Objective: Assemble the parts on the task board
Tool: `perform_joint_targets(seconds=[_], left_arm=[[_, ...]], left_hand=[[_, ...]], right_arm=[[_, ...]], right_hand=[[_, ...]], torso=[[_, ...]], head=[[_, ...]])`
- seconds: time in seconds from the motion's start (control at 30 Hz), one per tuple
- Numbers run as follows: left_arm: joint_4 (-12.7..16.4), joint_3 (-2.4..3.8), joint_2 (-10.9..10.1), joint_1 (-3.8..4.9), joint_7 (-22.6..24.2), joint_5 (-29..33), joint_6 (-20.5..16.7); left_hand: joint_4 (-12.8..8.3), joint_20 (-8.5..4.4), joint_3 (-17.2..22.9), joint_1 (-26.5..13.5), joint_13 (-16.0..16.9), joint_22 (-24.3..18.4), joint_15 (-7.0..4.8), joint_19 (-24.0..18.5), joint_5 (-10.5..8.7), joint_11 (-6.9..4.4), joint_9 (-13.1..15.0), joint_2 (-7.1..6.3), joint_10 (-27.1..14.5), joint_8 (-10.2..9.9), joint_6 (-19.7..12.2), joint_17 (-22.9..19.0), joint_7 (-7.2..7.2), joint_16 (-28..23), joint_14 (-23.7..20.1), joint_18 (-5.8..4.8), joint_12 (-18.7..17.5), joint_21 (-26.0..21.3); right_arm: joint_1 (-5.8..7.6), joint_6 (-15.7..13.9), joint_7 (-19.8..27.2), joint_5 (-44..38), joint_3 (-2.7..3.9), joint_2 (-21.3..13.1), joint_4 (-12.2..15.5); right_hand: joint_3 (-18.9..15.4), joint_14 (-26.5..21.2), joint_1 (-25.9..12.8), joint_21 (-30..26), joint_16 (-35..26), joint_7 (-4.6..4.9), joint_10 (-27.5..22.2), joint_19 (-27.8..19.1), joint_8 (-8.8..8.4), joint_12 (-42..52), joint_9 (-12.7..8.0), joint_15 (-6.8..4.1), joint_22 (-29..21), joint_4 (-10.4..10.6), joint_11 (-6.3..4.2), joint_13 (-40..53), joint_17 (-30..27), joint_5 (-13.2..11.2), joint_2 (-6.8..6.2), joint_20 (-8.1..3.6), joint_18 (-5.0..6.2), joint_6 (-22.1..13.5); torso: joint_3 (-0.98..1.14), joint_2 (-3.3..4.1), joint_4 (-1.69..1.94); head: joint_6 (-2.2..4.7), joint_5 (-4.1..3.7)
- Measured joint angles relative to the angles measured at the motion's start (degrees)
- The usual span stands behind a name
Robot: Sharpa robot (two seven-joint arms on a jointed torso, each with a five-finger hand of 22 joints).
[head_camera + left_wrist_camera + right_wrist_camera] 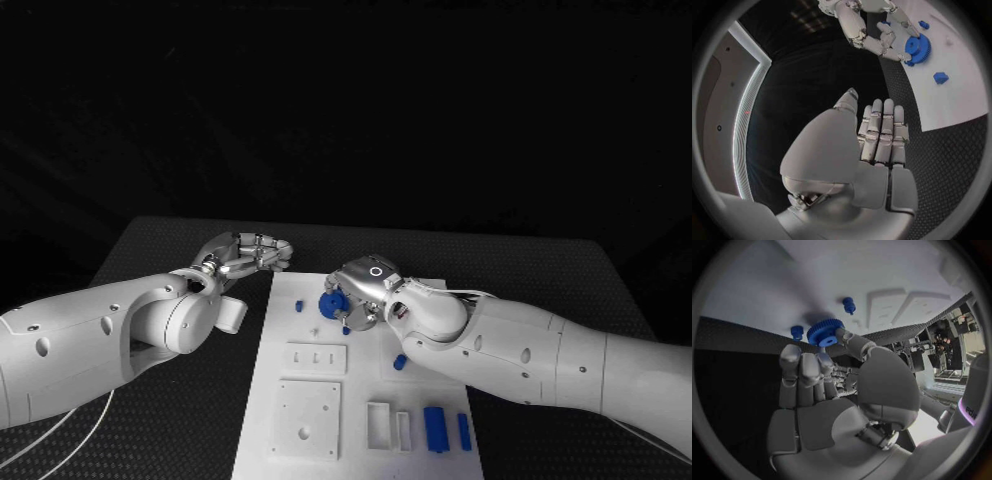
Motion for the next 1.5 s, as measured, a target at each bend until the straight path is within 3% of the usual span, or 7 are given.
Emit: perform_joint_targets(seconds=[1.1,1.3,1.43,1.47,1.5], left_arm=[[-0.1,0.0,0.3,0.0,-0.2,0.0,0.5],[-0.1,0.0,0.3,0.0,-0.2,0.0,0.5],[-0.1,0.0,0.3,0.0,-0.3,0.0,0.5],[-0.1,0.0,0.4,0.0,-0.3,0.0,0.5],[-0.1,0.0,0.4,0.0,-0.3,0.0,0.5]], left_hand=[[0.0,0.21,0.0,0.0,0.0,0.1,0.0,-0.2,0.0,0.0,0.0,0.0,0.0,0.0,0.0,0.0,0.0,0.0,0.0,0.02,0.0,0.0],[0.0,0.2,0.0,0.0,0.0,0.1,0.0,-0.2,0.0,0.0,0.0,0.0,0.0,0.0,0.0,0.0,0.0,0.0,0.0,0.02,0.0,0.0],[0.0,0.2,0.0,0.0,0.0,0.1,0.0,-0.2,0.0,0.0,0.0,0.0,0.0,0.0,0.0,0.0,0.0,0.0,0.0,0.02,0.0,0.0],[0.0,0.21,0.0,0.0,0.0,0.1,0.0,-0.2,0.0,0.0,0.0,0.0,0.0,0.0,0.0,0.0,0.0,0.0,0.0,0.01,0.0,0.0],[0.0,0.2,0.0,0.0,0.0,0.1,0.0,-0.2,0.0,0.0,0.0,0.0,0.0,0.0,-0.1,0.0,0.1,0.0,0.0,0.02,0.0,0.0]], right_arm=[[-0.02,0.7,-2.1,-0.7,0.01,0.5,-1.2],[-0.01,1.0,-2.0,-0.4,0.02,0.7,-1.6],[-0.01,1.4,-1.9,0.1,0.02,0.9,-1.9],[-0.01,1.5,-1.9,0.2,0.02,0.9,-1.9],[-0.01,1.6,-1.9,0.3,0.02,0.8,-1.9]], right_hand=[[-0.2,0.1,0.5,0.0,-0.5,-0.05,-0.1,-0.1,-0.09,-0.7,-0.1,0.1,0.0,-0.2,-0.08,-0.6,-0.7,0.0,-0.46,0.1,0.0,0.1],[-1.3,-0.5,0.5,0.0,-0.9,-0.15,-0.8,-0.2,-1.99,-1.2,-0.9,0.72,0.0,-1.3,0.58,-0.9,-1.0,0.0,-0.45,0.2,0.0,0.2],[-2.1,-1.0,0.6,0.0,-0.9,1.56,-1.2,-0.3,-3.45,-1.2,-1.7,1.15,0.0,-2.3,1.19,-0.9,-1.0,0.0,-0.6,0.29,0.0,-1.6],[-1.8,-1.0,0.9,0.0,-0.9,1.87,-1.3,-0.3,-3.73,-1.2,-1.8,1.15,0.0,-2.6,1.47,-0.9,-1.0,0.9,-0.86,0.3,0.0,-1.9],[-0.9,-1.0,1.5,0.0,-0.9,2.05,-1.4,-0.3,-3.73,-1.2,-1.9,1.15,0.0,-2.6,1.56,-0.9,-1.0,4.1,-0.78,0.31,-0.01,-2.0]], torso=[[0.03,-0.02,-0.02],[0.02,-0.02,-0.05],[0.02,-0.01,-0.07],[0.02,-0.01,-0.07],[0.01,-0.01,-0.06]], head=[[0.11,0.06],[0.13,0.05],[0.1,0.05],[0.09,0.05],[0.09,0.05]])
